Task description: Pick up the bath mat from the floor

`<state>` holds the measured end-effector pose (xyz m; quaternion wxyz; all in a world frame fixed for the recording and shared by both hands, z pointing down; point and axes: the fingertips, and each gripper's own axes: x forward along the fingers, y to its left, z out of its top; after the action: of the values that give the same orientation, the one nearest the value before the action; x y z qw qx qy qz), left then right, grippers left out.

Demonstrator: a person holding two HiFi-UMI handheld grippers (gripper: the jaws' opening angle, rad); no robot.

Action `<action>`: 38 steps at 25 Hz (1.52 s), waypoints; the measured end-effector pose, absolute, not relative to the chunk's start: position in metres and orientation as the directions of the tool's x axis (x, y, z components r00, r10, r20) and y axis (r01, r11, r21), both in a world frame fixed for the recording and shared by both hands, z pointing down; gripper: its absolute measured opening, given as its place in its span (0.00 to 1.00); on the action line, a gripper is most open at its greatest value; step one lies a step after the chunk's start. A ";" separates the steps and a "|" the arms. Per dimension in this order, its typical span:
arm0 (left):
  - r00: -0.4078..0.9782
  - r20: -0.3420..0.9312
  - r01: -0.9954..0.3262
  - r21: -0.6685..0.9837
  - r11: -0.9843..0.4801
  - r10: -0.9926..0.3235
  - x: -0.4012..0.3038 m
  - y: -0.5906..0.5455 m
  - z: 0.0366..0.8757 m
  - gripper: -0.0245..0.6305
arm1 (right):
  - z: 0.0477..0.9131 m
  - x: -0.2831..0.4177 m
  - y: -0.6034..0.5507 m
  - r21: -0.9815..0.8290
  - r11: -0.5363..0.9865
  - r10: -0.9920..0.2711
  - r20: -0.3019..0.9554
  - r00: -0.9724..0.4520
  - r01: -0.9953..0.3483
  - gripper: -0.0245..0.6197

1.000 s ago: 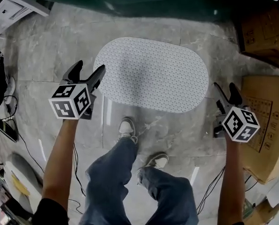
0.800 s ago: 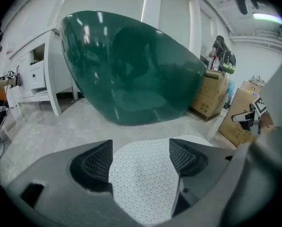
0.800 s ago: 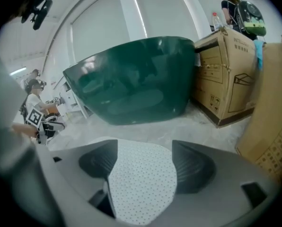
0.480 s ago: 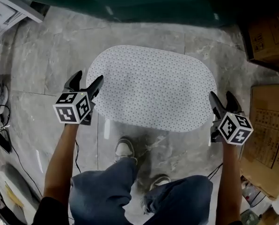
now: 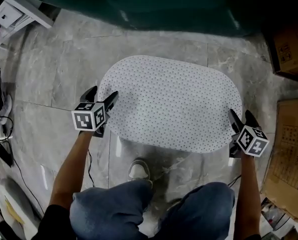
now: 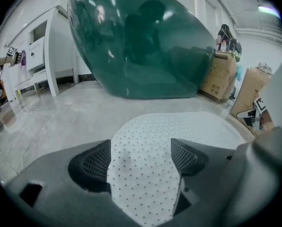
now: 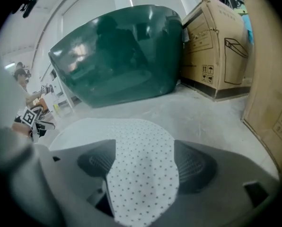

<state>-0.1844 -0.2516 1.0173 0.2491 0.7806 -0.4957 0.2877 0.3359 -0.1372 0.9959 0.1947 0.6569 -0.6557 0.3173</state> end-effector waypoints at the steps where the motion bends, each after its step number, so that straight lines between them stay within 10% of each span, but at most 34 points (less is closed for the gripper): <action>1: 0.340 0.706 -0.918 0.104 -0.384 -0.621 -0.188 -0.252 1.024 0.66 | 1.001 0.338 -0.136 -0.159 -0.067 -0.732 0.679 -0.060 -0.985 0.64; 30: 0.277 0.835 -0.925 0.099 -0.367 -0.475 -0.227 -0.264 1.099 0.76 | 1.091 0.378 -0.110 -0.062 -0.143 -0.517 0.856 0.022 -0.988 0.65; 38: 0.281 0.834 -0.923 0.100 -0.371 -0.474 -0.223 -0.262 1.096 0.64 | 1.089 0.374 -0.110 -0.061 -0.144 -0.519 0.855 0.023 -0.988 0.61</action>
<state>-0.2233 -0.2618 1.0958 0.3033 0.7407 -0.4718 0.3700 0.3735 -0.1102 1.0889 0.3015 0.6485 -0.5807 0.3890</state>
